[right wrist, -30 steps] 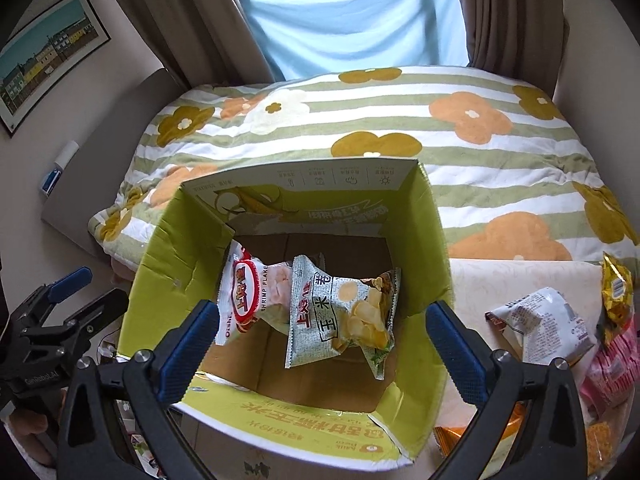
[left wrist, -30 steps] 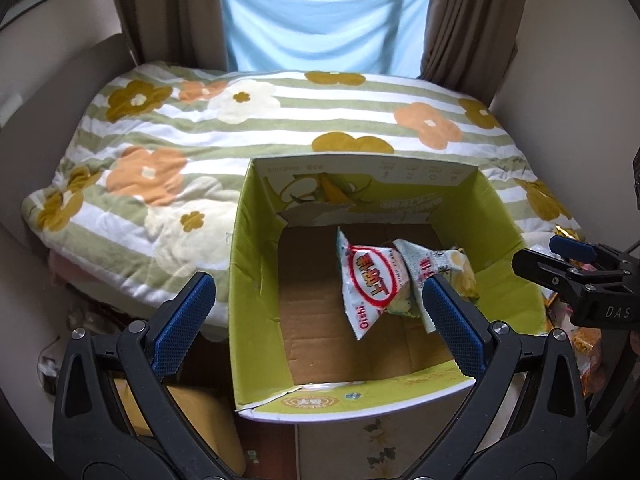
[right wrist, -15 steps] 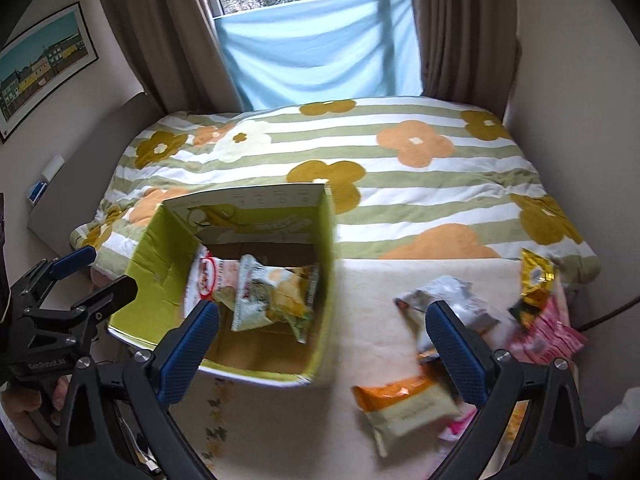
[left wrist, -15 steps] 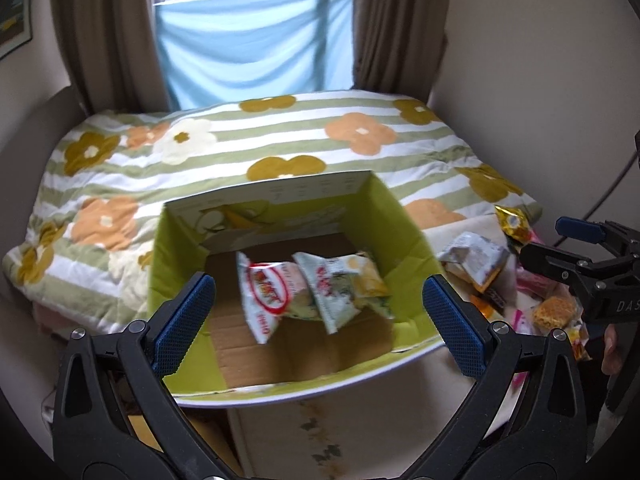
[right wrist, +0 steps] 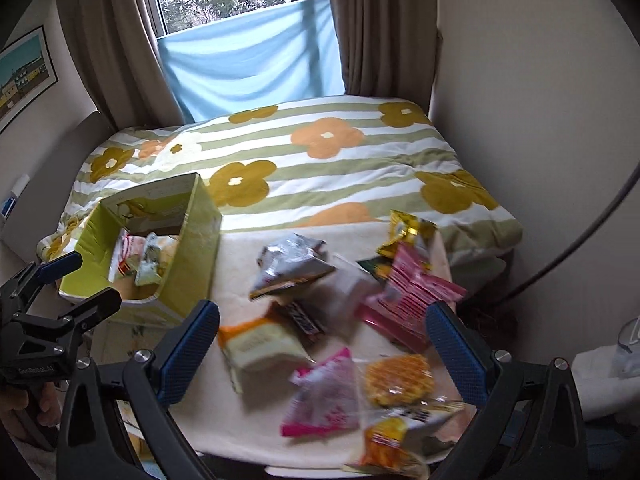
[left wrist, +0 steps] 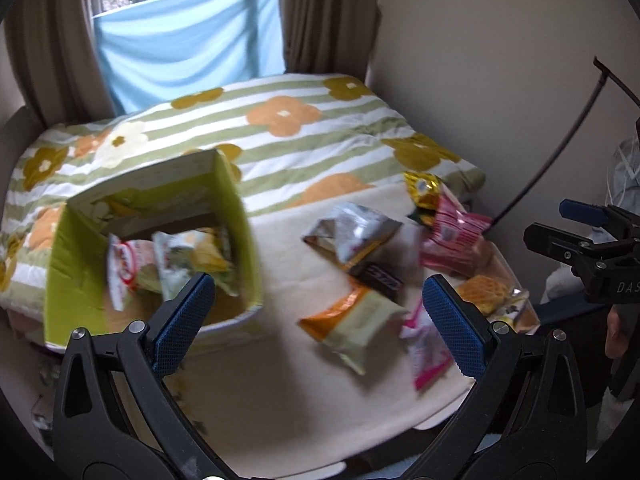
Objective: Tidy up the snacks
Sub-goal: 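Move both tools back over the remaining snack packets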
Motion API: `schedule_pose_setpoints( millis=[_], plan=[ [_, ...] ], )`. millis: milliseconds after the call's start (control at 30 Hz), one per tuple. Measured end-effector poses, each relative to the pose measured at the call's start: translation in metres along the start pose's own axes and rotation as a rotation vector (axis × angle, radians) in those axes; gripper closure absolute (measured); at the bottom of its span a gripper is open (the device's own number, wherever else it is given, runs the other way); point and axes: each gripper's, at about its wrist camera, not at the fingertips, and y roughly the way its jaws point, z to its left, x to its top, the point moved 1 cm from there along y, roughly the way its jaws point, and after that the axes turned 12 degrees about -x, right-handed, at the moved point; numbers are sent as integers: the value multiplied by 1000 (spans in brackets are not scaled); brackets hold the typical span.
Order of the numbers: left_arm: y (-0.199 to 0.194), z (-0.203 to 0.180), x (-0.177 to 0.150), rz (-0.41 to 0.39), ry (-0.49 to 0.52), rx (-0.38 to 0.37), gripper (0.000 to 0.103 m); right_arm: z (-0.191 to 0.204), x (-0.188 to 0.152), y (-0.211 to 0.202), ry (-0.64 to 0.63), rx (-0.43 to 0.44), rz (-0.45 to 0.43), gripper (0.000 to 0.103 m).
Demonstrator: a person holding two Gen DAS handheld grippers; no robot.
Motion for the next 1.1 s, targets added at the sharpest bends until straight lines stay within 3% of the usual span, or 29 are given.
schedule_pose_setpoints(
  millis=[167,400,600,733,900,1033,1100],
  plan=[
    [37,-34,-15,74,-2,8,0,-43,-20,9,-10,21,38,0],
    [86,-41,-33,222,27,26,0,-71,-47,38,-35,48,142,0],
    [138,-39,-40,381,157,31,1,-73,-62,71,-19,69,223,0],
    [171,-33,-47,470,237,22,5,-72,-71,90,-11,39,251,0],
    [197,-26,-51,516,310,47,7,-67,-78,108,7,18,292,0],
    [213,-21,-53,554,335,19,8,-63,-80,124,18,3,340,0],
    [221,-19,-53,571,340,10,19,-62,-80,129,28,-1,353,0]
  ],
)
